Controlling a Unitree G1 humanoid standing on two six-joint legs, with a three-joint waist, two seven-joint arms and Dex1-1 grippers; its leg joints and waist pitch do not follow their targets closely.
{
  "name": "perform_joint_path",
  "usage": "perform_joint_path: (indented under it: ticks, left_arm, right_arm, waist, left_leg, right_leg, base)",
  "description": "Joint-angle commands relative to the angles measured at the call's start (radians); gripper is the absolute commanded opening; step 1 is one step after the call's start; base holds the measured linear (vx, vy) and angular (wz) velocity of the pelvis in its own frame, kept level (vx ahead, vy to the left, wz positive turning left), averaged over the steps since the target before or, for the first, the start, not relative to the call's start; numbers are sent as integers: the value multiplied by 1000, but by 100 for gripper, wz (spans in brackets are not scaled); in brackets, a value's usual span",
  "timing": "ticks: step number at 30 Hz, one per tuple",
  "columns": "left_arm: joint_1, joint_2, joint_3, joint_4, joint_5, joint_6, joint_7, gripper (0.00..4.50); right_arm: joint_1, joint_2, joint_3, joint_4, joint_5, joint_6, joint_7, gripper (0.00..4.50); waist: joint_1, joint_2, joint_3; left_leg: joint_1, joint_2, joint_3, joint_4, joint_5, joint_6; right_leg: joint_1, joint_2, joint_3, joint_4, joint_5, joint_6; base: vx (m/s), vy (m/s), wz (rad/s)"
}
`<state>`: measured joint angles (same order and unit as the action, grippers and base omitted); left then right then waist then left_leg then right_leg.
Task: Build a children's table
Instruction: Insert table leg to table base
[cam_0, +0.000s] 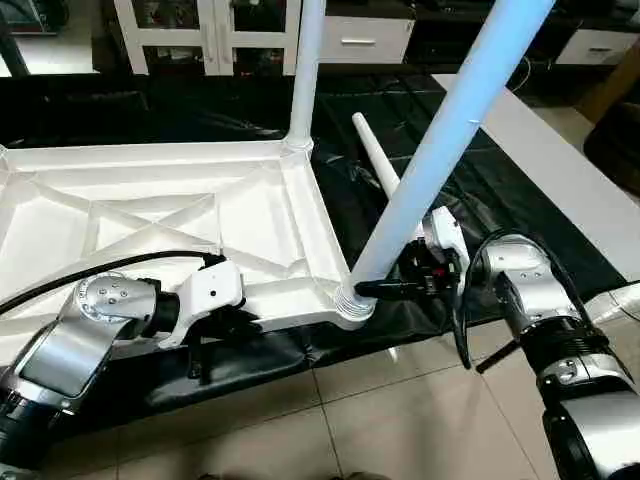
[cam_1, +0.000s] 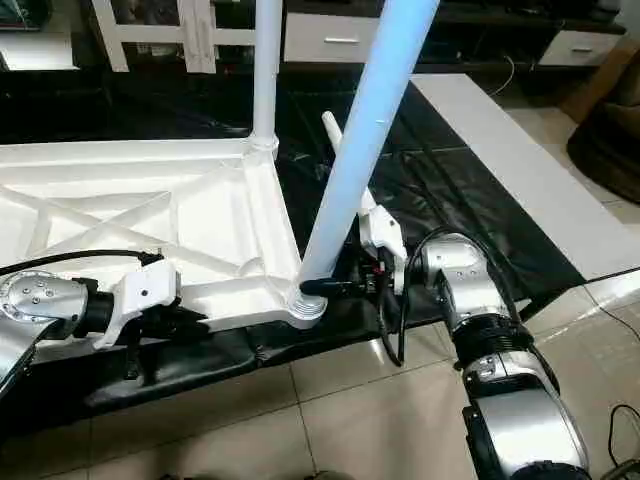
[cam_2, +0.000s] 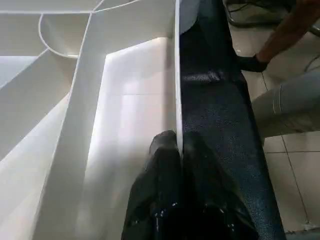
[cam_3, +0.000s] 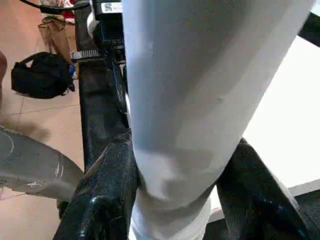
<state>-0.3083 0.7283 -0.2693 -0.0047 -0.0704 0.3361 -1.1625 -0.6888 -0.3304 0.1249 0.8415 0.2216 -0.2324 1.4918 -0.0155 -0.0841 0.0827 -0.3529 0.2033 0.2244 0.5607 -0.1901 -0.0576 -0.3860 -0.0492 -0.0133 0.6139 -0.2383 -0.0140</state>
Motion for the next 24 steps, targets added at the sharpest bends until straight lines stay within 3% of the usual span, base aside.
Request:
perform_joint_path:
  ticks: [1, 2, 10, 14, 16, 24]
  left_arm:
    - [15, -21, -60, -8, 0, 5, -16, 0]
    - [16, -21, -59, -8, 0, 6, -16, 0]
    - [18, -23, -58, -14, 3, 17, -18, 0]
    - [16, -26, -58, -13, 4, 22, -19, 0]
    - [15, -26, -58, -12, 4, 22, -20, 0]
    - [12, -24, -59, -12, 4, 25, -24, 0]
  right_arm:
    - [92, 6, 126, 113, -157, 29, -21, 184]
    - [92, 8, 125, 116, -155, 31, -26, 184]
    - [89, 27, 83, 143, -132, 72, -114, 184]
    - [101, 32, 76, 146, -127, 79, -145, 184]
    - [104, 33, 76, 144, -126, 82, -145, 184]
    - [89, 40, 47, 169, -101, 118, -179, 184]
  waist:
    - [-4, 24, -20]
    - [-5, 24, -20]
    - [-9, 26, -20]
    - [-11, 28, -12]
    - [-12, 28, -11]
    - [-13, 29, -10]
  left_leg:
    - [20, 48, -22, -58, -201, 32]
    - [23, 48, -24, -60, -230, 17]
    - [21, 47, -26, -63, -236, 12]
    - [27, 48, -32, -70, -347, -20]
    - [28, 48, -37, -73, -375, -30]
    - [28, 49, -38, -76, -390, -32]
  right_leg:
    - [10, -72, 44, -72, -89, -265]
    - [8, -71, 45, -77, -137, -254]
    - [8, -70, 45, -78, -129, -253]
    - [-5, -72, 47, -93, -280, -219]
    - [-6, -73, 47, -96, -324, -202]
    - [-11, -72, 48, -98, -327, -197]
  base:
    - [0, 0, 0]
    - [0, 0, 0]
    - [0, 0, 0]
    - [0, 0, 0]
    - [0, 0, 0]
    - [0, 0, 0]
